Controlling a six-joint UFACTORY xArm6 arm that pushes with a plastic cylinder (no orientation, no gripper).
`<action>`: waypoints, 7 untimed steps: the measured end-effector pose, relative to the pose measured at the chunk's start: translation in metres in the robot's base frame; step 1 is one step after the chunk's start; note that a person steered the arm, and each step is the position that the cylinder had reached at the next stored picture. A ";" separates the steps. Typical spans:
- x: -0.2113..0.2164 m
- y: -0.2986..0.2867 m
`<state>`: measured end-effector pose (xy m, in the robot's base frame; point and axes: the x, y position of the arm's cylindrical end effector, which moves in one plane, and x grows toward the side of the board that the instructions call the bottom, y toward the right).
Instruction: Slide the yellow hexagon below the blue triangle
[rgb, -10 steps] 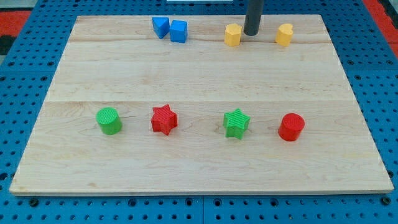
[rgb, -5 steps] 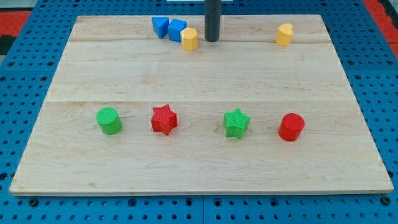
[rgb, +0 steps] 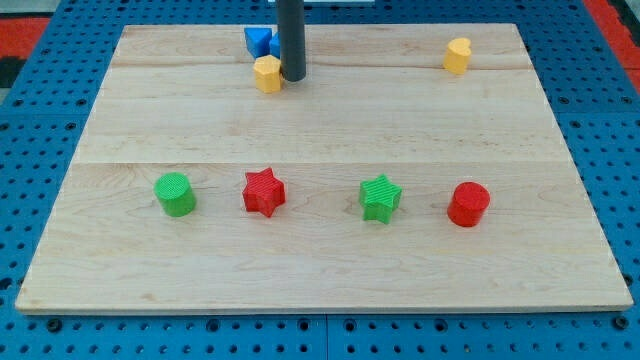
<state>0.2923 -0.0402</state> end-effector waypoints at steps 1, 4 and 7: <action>0.014 0.000; 0.017 -0.035; 0.019 -0.008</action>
